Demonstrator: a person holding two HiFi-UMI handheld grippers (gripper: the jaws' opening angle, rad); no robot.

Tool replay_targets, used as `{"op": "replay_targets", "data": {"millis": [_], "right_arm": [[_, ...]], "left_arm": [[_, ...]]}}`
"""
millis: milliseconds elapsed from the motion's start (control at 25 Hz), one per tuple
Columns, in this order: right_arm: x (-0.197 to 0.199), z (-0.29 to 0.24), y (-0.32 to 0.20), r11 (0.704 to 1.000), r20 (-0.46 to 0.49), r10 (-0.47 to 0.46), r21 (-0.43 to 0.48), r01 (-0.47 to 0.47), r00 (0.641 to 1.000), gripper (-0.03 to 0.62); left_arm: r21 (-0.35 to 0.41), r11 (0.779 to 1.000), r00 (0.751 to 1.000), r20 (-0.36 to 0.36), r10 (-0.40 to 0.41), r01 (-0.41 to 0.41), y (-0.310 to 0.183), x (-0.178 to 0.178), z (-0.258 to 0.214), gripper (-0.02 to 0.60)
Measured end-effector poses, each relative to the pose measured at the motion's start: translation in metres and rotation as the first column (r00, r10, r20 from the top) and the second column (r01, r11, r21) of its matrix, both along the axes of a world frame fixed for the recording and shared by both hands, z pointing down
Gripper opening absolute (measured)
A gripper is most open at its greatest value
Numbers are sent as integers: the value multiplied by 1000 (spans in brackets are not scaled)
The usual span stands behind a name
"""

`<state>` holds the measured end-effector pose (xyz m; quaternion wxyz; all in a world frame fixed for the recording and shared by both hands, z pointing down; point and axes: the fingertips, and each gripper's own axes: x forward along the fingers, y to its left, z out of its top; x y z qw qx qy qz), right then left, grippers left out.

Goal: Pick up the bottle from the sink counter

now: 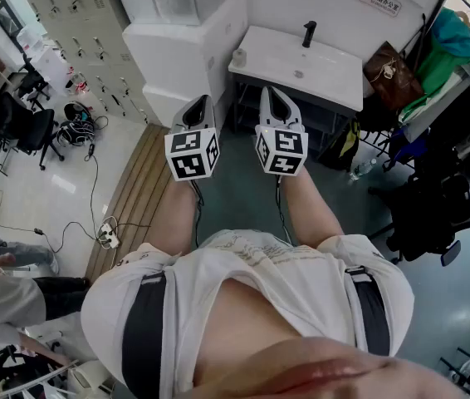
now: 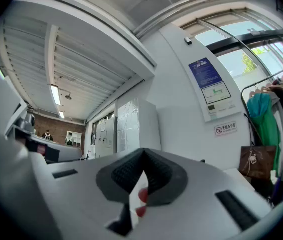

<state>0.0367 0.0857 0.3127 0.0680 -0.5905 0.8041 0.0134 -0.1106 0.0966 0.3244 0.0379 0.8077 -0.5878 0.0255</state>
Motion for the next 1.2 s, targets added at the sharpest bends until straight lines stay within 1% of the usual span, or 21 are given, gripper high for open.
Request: {"op": "replay_targets", "data": {"millis": [280,480,680,760,920,1080,1200], "right_arm": [[5,-4,-6,1000,1,-23,3,23,1000,21],[6,-5,-10,1000,34,-30,-5,31,999,21],[6,-9,-6,997,61,-77,23,76,995,21],[11,-8,-6,996,66,-84,24,83,994,21],[27,-3,-7,996,53,-90,21,89,995,21],[38,-1,-2,993,38,-120,15,119,992,21],[43,6,-3,991,39,-130,4,130,991,21]], "left_arm": [[-5,1000,1000,31,3,-3,-2,9,-1,21],[-6,1000,999,49,-18,18,-2,10,0,21],[-3,1000,999,49,-22,22,-3,23,0,21],[-3,1000,999,40,-24,24,-5,28,0,21],[-5,1000,999,41,-28,29,-7,42,5,21],[-26,998,998,38,-48,49,-3,54,16,21],[-26,998,998,34,-59,60,0,59,21,21]]}}
